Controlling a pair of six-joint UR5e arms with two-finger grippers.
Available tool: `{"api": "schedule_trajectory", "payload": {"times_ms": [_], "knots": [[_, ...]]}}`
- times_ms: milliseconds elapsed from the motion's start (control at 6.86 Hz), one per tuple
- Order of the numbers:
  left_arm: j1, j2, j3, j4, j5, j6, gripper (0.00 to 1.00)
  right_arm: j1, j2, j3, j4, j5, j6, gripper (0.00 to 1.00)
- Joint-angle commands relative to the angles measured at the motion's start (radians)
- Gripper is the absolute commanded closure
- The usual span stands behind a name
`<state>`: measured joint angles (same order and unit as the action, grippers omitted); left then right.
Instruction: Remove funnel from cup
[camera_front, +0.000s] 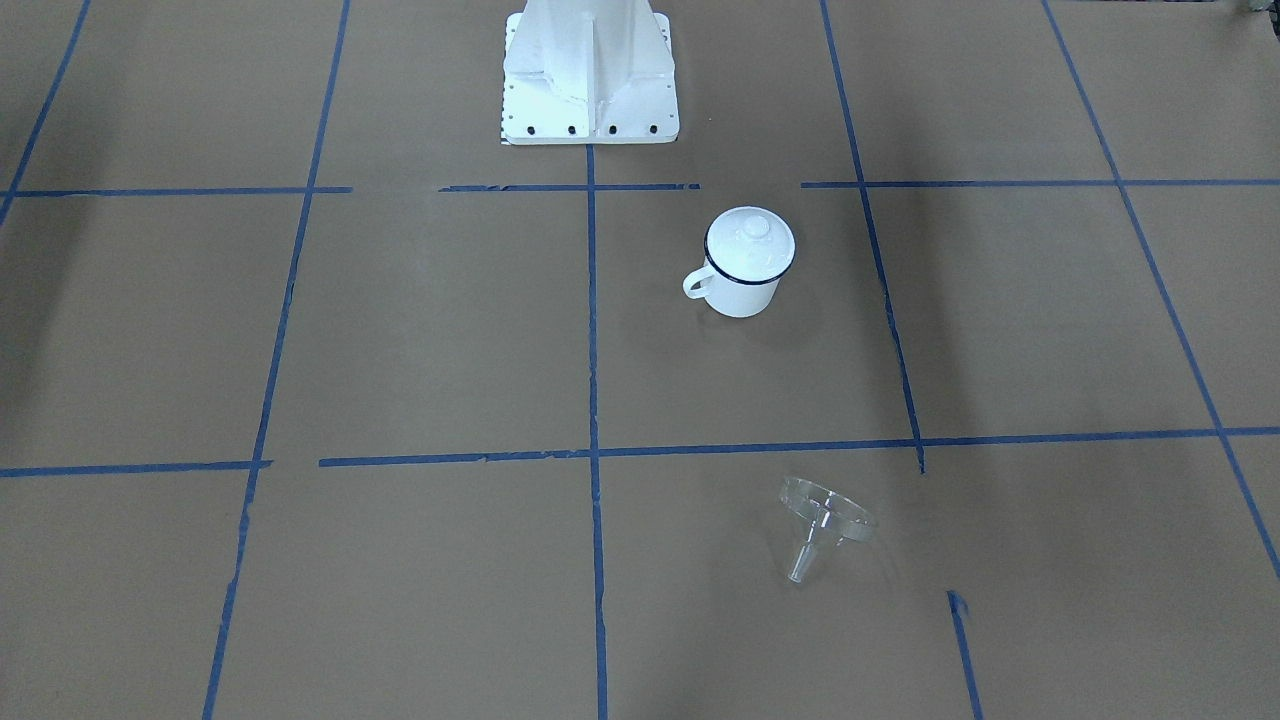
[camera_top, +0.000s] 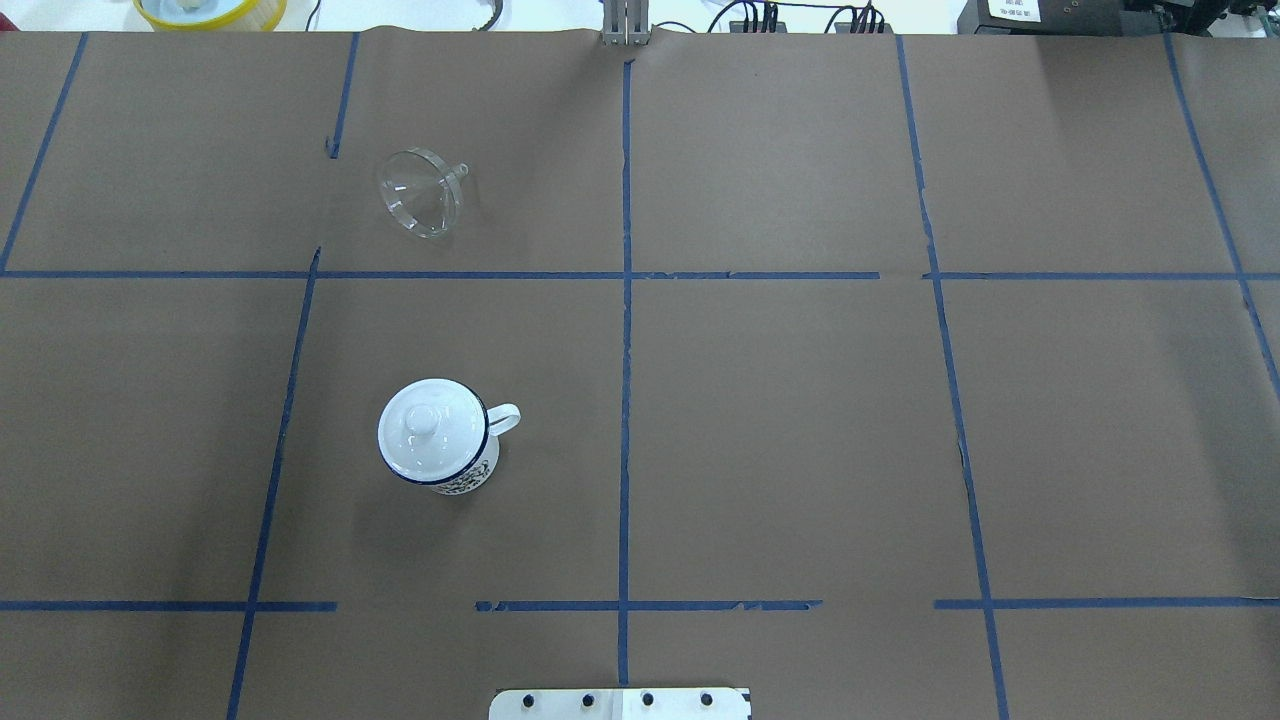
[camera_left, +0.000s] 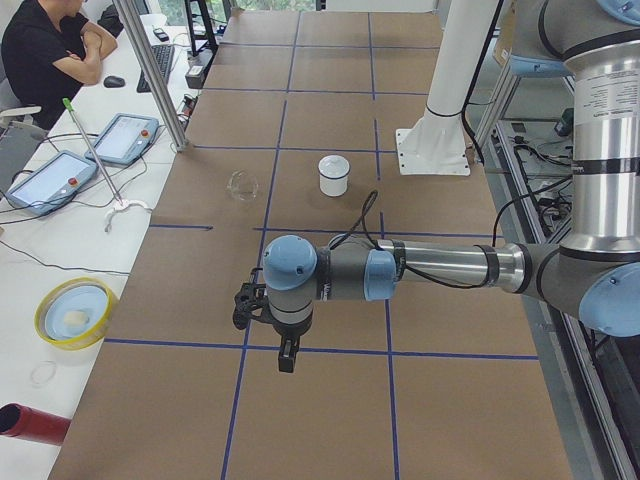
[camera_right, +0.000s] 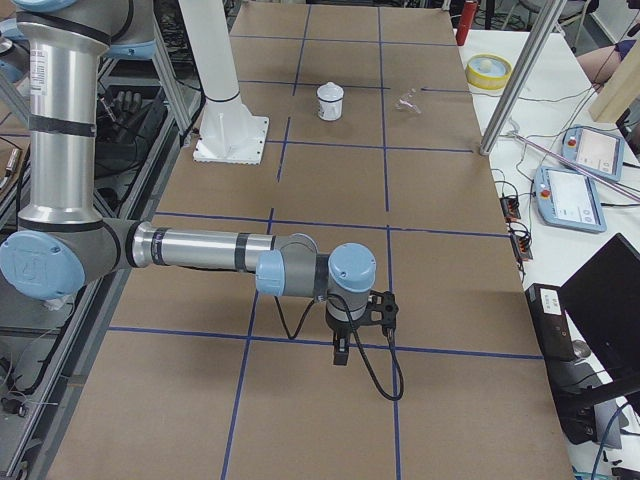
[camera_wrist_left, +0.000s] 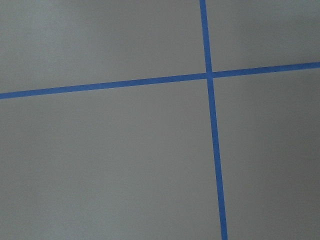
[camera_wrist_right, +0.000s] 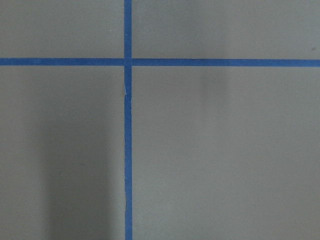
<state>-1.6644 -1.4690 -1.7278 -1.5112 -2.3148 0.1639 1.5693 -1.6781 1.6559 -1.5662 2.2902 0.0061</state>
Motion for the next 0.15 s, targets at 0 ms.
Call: {"api": "schedule_trajectory", "payload": {"times_ms": [0], "knots": [[0.0, -0.001, -0.001, 0.0, 0.0, 0.0, 0.0, 0.0, 0.0, 0.001, 0.0, 0.0, 0.0, 0.0]]}}
